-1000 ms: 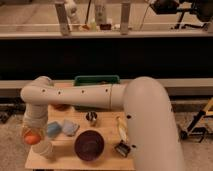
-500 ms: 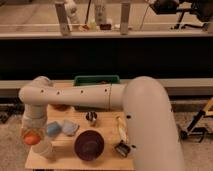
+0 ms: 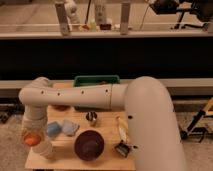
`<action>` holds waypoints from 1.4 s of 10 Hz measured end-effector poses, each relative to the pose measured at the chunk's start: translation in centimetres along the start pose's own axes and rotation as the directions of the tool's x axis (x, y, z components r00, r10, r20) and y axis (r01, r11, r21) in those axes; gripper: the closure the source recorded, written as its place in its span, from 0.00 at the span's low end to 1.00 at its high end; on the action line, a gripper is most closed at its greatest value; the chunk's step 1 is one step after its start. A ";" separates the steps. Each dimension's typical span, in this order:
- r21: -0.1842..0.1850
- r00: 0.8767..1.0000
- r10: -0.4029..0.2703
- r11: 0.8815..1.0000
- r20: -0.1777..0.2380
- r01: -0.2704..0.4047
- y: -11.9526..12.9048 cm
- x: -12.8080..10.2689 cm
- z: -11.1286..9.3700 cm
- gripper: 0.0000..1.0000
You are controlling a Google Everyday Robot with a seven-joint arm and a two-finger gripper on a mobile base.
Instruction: Place apple in paper cup
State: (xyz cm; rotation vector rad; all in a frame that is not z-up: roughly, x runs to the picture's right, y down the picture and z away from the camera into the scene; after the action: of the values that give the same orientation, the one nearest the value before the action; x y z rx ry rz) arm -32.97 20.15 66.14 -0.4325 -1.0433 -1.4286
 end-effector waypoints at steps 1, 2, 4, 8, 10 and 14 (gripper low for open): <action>-0.001 1.000 -0.003 1.000 0.002 0.003 0.0 -0.1 0.1 1.00; -0.003 1.000 -0.002 1.000 0.003 0.002 0.2 -0.1 0.1 1.00; -0.003 1.000 0.002 1.000 0.001 -0.002 0.5 -0.1 0.1 1.00; -0.003 1.000 0.007 1.000 -0.001 -0.007 0.8 -0.1 0.0 1.00; -0.002 1.000 0.010 1.000 -0.001 -0.010 1.0 -0.1 0.0 1.00; -0.002 1.000 0.007 1.000 0.005 -0.007 1.2 -0.2 0.1 1.00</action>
State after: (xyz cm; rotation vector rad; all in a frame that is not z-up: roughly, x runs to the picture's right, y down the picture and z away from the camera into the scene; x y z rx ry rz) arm -31.88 20.54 66.44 -0.4411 -1.0434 -1.4232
